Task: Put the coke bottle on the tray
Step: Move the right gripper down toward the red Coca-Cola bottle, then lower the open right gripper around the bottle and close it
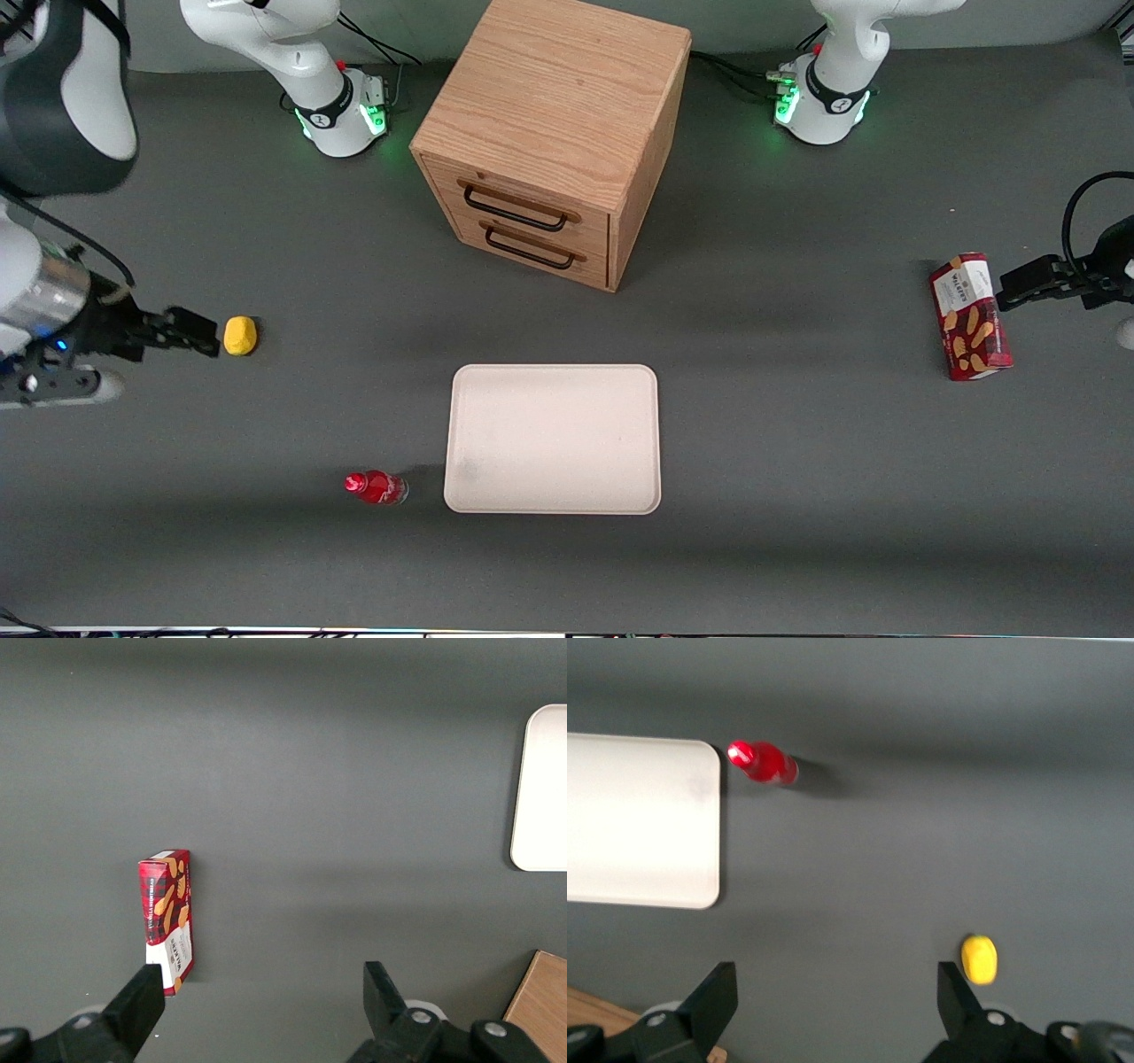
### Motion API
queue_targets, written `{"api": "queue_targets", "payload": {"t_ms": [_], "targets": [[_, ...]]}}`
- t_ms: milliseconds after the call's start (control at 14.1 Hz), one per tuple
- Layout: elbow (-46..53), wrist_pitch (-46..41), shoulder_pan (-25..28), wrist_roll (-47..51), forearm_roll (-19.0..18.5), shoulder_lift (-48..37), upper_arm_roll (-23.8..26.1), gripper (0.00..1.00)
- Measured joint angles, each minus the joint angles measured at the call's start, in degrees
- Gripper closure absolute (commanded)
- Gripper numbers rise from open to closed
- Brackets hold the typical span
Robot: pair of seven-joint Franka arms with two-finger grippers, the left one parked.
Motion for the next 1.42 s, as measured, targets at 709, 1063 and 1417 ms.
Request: {"api": "queue_targets", "payload": {"t_ms": [709, 1063, 1417], "targets": [[14.3, 14.5, 1.2, 5.0, 0.0, 22.0, 5.0, 0.00], [14.7, 19.9, 1.9, 5.4, -0.1, 24.8, 5.2, 0.00], [14.7, 22.8, 2.3, 6.0, -0.4, 29.9, 5.3, 0.00]]}}
